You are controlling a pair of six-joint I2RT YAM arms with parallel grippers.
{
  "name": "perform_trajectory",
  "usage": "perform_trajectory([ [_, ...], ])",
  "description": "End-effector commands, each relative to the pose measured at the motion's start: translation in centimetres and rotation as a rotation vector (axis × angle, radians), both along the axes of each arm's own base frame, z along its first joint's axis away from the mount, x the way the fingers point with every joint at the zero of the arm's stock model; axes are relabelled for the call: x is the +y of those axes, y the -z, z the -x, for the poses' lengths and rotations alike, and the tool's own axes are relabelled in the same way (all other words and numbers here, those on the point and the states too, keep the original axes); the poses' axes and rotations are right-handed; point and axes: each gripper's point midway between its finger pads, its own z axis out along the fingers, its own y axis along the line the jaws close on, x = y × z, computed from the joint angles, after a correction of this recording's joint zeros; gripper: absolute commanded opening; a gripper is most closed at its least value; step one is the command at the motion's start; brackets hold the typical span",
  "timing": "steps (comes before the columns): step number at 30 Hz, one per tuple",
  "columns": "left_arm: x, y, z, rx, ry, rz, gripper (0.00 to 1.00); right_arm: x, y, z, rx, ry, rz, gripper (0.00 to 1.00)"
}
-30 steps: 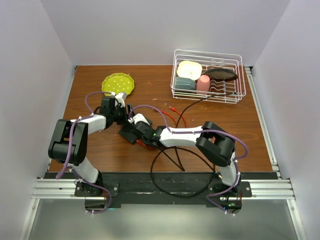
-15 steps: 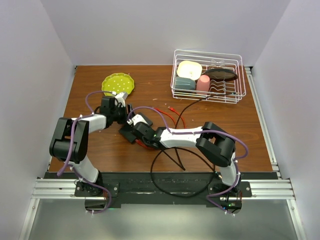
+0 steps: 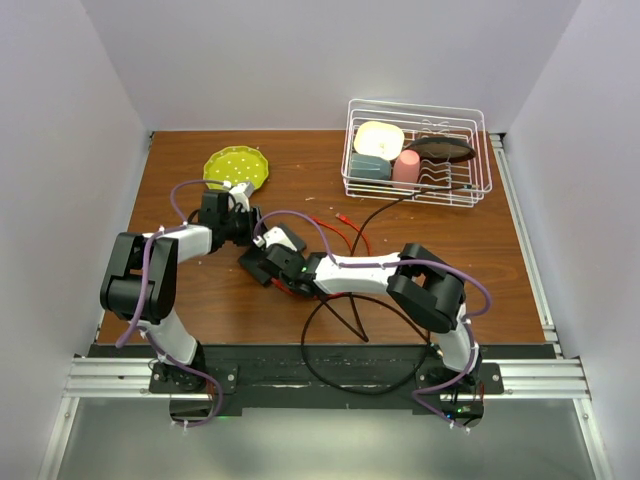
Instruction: Insert the plug into the switch port
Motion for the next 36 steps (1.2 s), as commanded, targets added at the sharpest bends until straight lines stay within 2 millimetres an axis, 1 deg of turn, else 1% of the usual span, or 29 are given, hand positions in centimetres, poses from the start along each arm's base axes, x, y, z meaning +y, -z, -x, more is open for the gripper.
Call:
perform_trajectory([
  [1,-2.6,-1.4,3.2,0.102,0.109,0.110,0.41,4.4,-4.1,-2.9,-0.103,0.064,-0.218,0.00],
  [15,-3.8,-1.5,4.7,0.135,0.169,0.164,0.34,7.3,-6.0,-3.7,-0.137,0.007,-0.320,0.00],
  [19,-4.2,-1.7,5.3,0.147,0.193,0.169,0.31,8.2,-7.1,-4.1,-0.153,-0.003,-0.354,0.00],
  [22,-4.5,-1.5,5.8,0.161,0.208,0.166,0.28,8.5,-7.9,-4.5,-0.174,-0.002,-0.368,0.00],
  [29,-5.2,-0.4,6.9,0.215,0.236,0.158,0.13,8.2,-9.8,-6.2,-0.208,0.070,-0.432,0.00],
  [30,-5.2,-0.3,7.0,0.221,0.238,0.156,0.08,7.9,-10.0,-6.6,-0.213,0.089,-0.440,0.00],
  [32,-5.5,-0.1,7.3,0.233,0.245,0.157,0.02,7.8,-10.3,-7.0,-0.214,0.112,-0.464,0.00],
  [34,-5.6,0.3,7.6,0.250,0.253,0.157,0.00,7.5,-10.4,-7.4,-0.218,0.124,-0.474,0.00],
  [36,-5.9,0.5,7.9,0.260,0.268,0.158,0.00,7.8,-11.3,-7.8,-0.236,0.127,-0.504,0.00],
])
